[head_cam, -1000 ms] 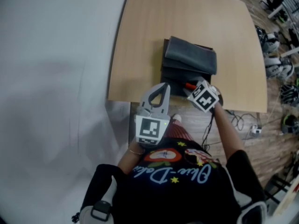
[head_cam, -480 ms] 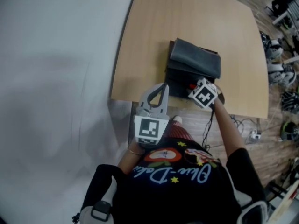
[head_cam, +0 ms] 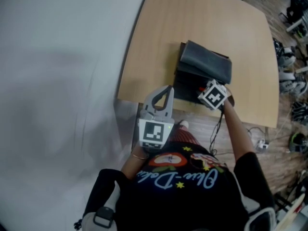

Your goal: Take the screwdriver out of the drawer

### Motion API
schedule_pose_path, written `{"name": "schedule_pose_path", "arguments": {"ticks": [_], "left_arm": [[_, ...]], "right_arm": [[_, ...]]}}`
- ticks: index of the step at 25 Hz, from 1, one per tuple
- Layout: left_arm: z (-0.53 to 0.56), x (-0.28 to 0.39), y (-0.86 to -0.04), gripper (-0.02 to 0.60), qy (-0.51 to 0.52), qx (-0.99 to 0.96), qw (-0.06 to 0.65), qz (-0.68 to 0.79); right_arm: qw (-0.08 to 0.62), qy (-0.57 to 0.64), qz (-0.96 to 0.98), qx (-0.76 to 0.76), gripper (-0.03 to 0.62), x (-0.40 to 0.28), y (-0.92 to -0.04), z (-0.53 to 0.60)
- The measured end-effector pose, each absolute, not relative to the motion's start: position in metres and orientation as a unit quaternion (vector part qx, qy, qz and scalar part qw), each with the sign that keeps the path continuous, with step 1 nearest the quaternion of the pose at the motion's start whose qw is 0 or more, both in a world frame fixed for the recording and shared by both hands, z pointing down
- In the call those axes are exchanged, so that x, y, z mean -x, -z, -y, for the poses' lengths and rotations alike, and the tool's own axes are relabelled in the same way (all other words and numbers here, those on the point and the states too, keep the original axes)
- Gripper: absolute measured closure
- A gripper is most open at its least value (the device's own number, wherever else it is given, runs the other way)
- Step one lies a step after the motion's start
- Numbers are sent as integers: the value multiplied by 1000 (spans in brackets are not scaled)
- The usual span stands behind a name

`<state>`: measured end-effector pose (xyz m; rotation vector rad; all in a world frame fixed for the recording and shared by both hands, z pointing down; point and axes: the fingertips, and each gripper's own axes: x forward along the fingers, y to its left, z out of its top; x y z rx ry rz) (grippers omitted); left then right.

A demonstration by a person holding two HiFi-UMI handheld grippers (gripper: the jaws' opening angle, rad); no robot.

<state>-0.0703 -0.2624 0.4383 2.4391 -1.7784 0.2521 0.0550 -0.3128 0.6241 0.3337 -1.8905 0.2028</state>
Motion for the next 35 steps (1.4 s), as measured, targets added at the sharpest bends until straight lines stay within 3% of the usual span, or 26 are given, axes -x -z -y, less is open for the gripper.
{"name": "schedule_pose_path", "arguments": {"ticks": [14,35], "left_arm": [[255,72,-437,581,-91,-800,50,591],[263,15,-413,581,-92,-845,16,527]], "right_arm": [[542,-62,815,-196,507,-66,-601,309],[292,-118,859,-403,507,-96,-486,285]]}}
